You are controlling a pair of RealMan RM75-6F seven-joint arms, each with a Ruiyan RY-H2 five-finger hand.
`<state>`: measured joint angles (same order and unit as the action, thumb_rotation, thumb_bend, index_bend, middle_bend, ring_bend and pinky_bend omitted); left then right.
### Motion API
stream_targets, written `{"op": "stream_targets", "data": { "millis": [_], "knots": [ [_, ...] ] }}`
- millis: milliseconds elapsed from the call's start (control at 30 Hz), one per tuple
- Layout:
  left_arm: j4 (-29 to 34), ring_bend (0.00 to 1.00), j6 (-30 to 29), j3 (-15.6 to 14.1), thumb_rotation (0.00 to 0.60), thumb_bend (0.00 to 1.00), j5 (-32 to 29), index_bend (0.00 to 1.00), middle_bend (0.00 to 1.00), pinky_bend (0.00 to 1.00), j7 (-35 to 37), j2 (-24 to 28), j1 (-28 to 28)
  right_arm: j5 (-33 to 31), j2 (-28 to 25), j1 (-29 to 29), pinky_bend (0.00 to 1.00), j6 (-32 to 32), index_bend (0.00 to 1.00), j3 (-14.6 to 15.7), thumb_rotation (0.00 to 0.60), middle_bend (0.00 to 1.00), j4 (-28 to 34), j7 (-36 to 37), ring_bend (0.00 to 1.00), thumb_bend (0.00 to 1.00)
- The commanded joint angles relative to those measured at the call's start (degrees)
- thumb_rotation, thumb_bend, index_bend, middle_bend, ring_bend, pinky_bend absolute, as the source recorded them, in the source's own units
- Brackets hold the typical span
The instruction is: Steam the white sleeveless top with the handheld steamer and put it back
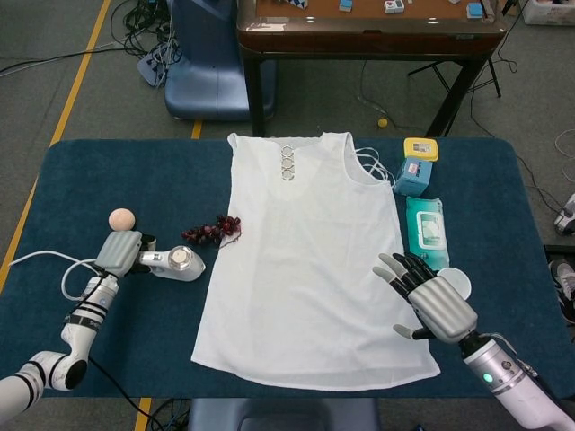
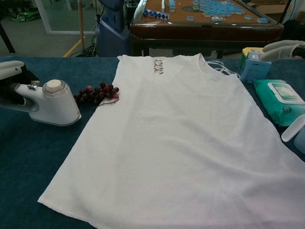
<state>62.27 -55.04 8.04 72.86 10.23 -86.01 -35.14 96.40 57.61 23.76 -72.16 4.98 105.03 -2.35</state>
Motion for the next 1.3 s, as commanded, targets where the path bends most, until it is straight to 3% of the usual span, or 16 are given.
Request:
{"op": "stream_targets", "data": {
  "millis": [33,167,267,400,533,633,933,1300],
  "knots": [
    [-3.0,0.63,1.3,0.0,0.6,0.13,-0.2,0.83,0.74,0.63,1.2,-1.8,-0.3,-0.2,-0.1,-0.4,0.01,0.0,0.0,0.0,0.6,0.01,-0.4,0.4,0.0,0.15],
    [-5.3,0.61,2.6,0.1,0.6,0.13,-0.8,0.81,0.7,0.62,1.2,-2.8,-0.4,-0.1,-0.1,-0.8,0.01,0.3,0.0,-0.1,0.6,0.01,-0.8,0.7,0.0,0.15],
    [-6.1,0.55,2.4,0.3,0.6,0.13,-0.7,0.73,0.62,0.6,1.1,-3.2,-0.3,0.2,0.0,-1.1,0.01,-0.1,0.0,-0.4,0.6,0.01,-1.0,1.2,0.0,0.15],
    [-6.0,0.36,2.3,0.3,0.6,0.12,-0.8,0.48,0.44,0.49,0.0,-2.9,0.0,0.4,0.0,-1.4,0.01,-0.3,0.0,-0.8,0.6,0.01,-1.4,1.8,0.0,0.15],
    [-5.1,0.18,2.6,0.2,0.6,0.03,-1.3,0.2,0.23,0.36,-2.7,-2.0,0.2,0.7,0.1,-1.5,0.01,-0.2,0.0,-1.1,0.6,0.01,-1.8,2.4,0.0,0.15],
    [-3.7,0.12,2.1,0.4,0.6,0.02,-1.6,0.1,0.16,0.3,-3.6,-1.3,0.5,0.8,0.3,-1.6,0.0,-0.4,0.0,-1.3,0.6,0.01,-2.2,2.9,0.0,0.15],
    [3.2,0.11,0.1,0.7,0.6,0.02,-2.6,0.06,0.13,0.26,-5.3,3.3,2.8,-0.7,-0.5,-2.6,0.0,-1.6,0.0,-2.7,0.6,0.01,-3.1,3.1,0.0,0.15],
    [16.5,0.14,-15.4,0.7,0.6,0.02,0.0,0.14,0.18,0.26,-4.8,11.6,11.8,-7.9,1.7,-6.7,0.0,-4.5,0.0,-4.8,0.6,0.06,-7.4,0.6,0.0,0.19]
  ]
}}
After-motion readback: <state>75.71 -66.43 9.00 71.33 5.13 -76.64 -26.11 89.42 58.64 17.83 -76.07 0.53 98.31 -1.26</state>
